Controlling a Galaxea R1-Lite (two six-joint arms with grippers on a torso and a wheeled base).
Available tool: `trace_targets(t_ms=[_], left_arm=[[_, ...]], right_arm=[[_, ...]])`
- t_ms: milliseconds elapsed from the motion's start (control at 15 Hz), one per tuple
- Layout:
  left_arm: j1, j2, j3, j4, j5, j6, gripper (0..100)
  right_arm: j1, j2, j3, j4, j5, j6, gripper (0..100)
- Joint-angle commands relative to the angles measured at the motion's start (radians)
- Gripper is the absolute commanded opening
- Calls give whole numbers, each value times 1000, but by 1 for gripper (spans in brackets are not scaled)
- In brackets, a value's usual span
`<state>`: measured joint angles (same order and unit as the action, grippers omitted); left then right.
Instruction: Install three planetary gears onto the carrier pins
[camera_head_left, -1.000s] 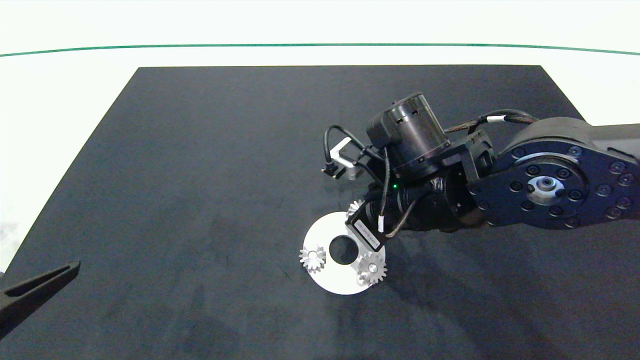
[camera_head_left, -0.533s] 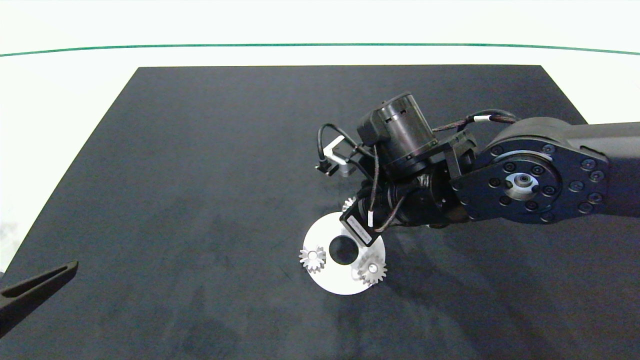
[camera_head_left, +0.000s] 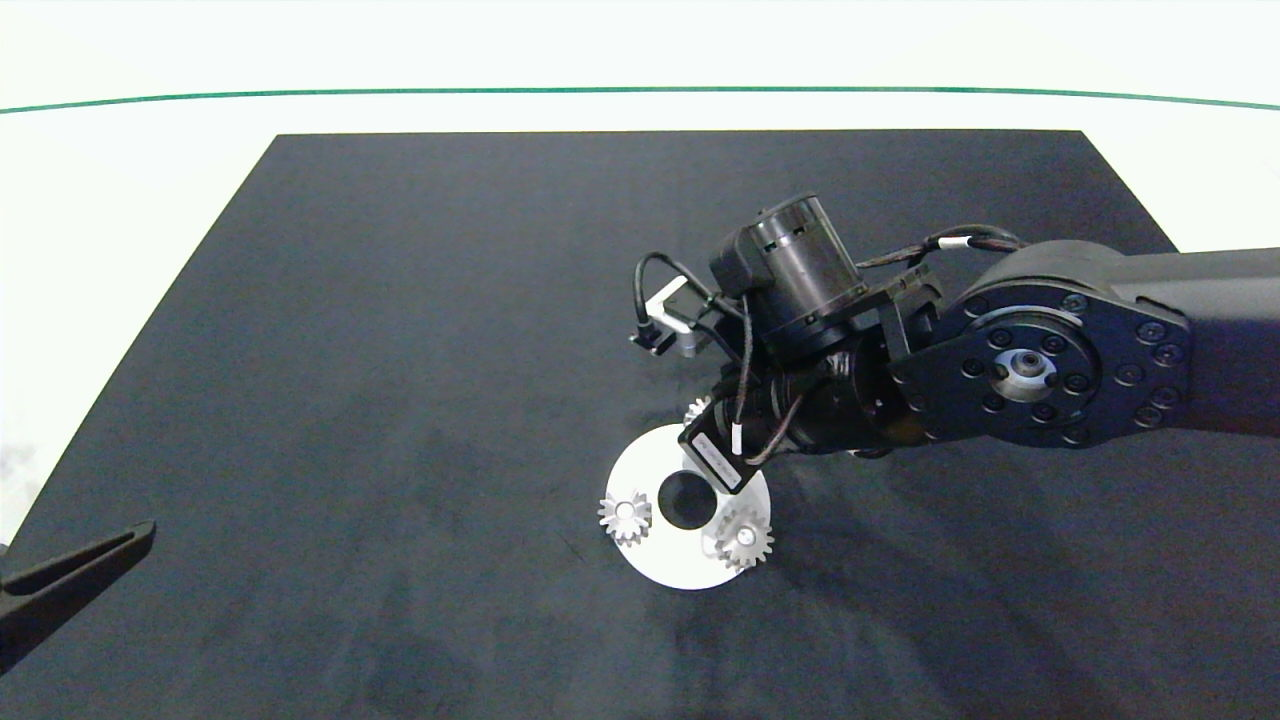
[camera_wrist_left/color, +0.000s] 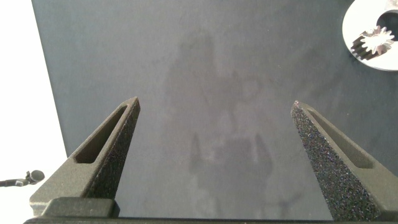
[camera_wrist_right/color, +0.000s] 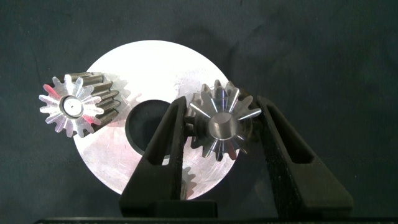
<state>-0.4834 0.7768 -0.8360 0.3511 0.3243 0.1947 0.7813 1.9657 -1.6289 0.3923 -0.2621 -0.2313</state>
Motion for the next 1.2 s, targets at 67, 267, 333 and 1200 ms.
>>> trace_targets(t_ms=[67,267,333,1200], left_arm=[[0,1,0,2,2,2,100],[0,2,-2,0,1,2,100],[0,1,-2,0,1,2,100],[3,-2,-2,0,1,2,100]], right_arm=[[0,8,-8,2,-2,0,4],[1,22,-28,2,0,12,4],[1,24,-29,2,0,12,4],[0,35,-29,2,0,13,4]])
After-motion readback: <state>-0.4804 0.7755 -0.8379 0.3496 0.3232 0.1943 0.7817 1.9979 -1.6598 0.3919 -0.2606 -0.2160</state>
